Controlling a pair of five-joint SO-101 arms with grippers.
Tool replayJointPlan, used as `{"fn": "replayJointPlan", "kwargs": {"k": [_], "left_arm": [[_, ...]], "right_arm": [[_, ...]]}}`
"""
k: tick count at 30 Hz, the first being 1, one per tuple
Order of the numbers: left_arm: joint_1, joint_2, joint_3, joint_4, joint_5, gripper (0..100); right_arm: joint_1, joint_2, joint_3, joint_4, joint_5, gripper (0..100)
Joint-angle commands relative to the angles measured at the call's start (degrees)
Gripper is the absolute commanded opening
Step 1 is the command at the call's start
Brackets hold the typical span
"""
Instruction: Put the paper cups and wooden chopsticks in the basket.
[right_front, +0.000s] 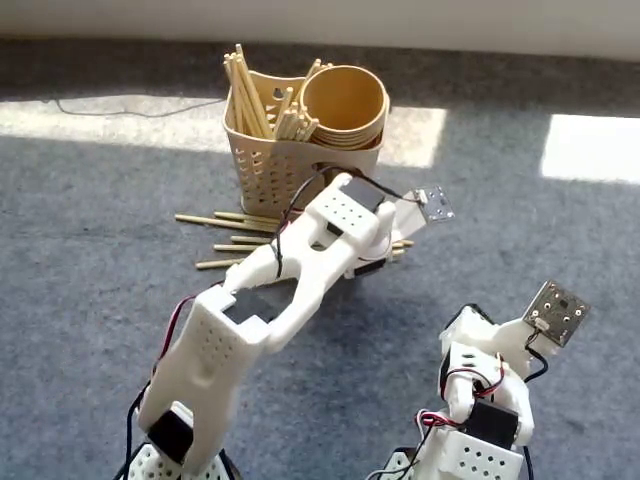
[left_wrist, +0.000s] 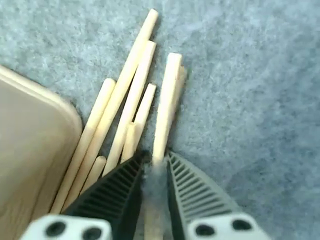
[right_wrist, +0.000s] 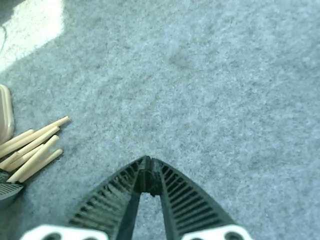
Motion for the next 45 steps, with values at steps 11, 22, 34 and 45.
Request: {"fn": "replayJointPlan", "kwargs": {"k": [11,22,34,45], "left_arm": [[0.8,-0.3,-9.2,12.0,0.6,0],[4.1,-0.3,-20.4,20.7,4.5,0],[4.1,-7.3,-28.5,25.5,7.8,0],[3.5,-33.5,-23.9,25.1,11.1,0]], "right_arm": [[0.5,-0.6,5.9,-1.9,0.0,0.6],[0.5,-0.6,5.9,-1.9,0.0,0.6],[0.5,-0.6,5.9,-1.9,0.0,0.6],[0.5,-0.6,5.9,-1.9,0.0,0.6]]}}
